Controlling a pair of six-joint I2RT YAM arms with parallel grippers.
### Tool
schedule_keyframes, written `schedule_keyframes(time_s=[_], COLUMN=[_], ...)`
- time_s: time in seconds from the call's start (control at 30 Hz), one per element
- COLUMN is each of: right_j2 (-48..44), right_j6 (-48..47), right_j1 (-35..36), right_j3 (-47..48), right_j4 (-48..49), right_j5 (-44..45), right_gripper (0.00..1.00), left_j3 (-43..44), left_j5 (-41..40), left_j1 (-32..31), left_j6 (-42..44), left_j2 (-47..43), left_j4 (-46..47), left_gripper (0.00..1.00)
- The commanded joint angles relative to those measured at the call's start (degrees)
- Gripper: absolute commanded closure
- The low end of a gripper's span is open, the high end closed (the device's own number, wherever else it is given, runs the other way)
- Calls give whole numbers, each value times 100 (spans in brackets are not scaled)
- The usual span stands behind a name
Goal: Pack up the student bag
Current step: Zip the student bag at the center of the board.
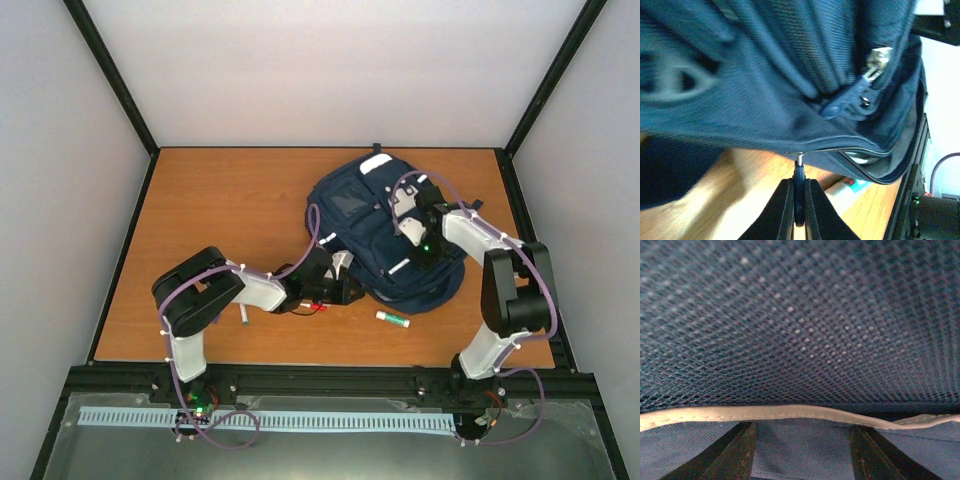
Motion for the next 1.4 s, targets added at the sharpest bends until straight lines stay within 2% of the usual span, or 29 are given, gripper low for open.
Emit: schedule_keyframes(time_s=[0.0,0.27,0.47,0.7,0.77,0.87,0.93,1.17,1.37], right_j2=[550,194,-967,-2225,-2382,-2568,-2647,-2553,-2519], right_j6=[405,447,373,-15,-204,-387,-495,-563,-446], right_j1=[198,100,-96,-87,-87,-87,-92,-68,148], right_j3=[508,854,846,126,-122,-427,-618,-885,-1079], right_j4=[752,453,-18,-779,-953,-1056,-1091,-1170,-1096], right_j5=[-565,-648,-563,-1005,-1004,-953,-1078,-1874,-2099], right_gripper=[48,46,42,44,45,49,51,61,68], left_j3=[507,1343,1466,1443,1508,1648,1658,1298,780], left_j5=[237,367,351,363,432,495,476,301,-88], left_j1=[-270,-606,-606,-606,-606,-606,-606,-602,-589], left_j6=[-59,-69,-193,12,4,-73,-118,18,370], left_j2=[167,577,757,682,789,967,963,332,-561], left_j4=[218,-7,-78,-441,-416,-386,-332,-520,-1344], left_gripper=[94,92,88,83,77,60,52,41,37])
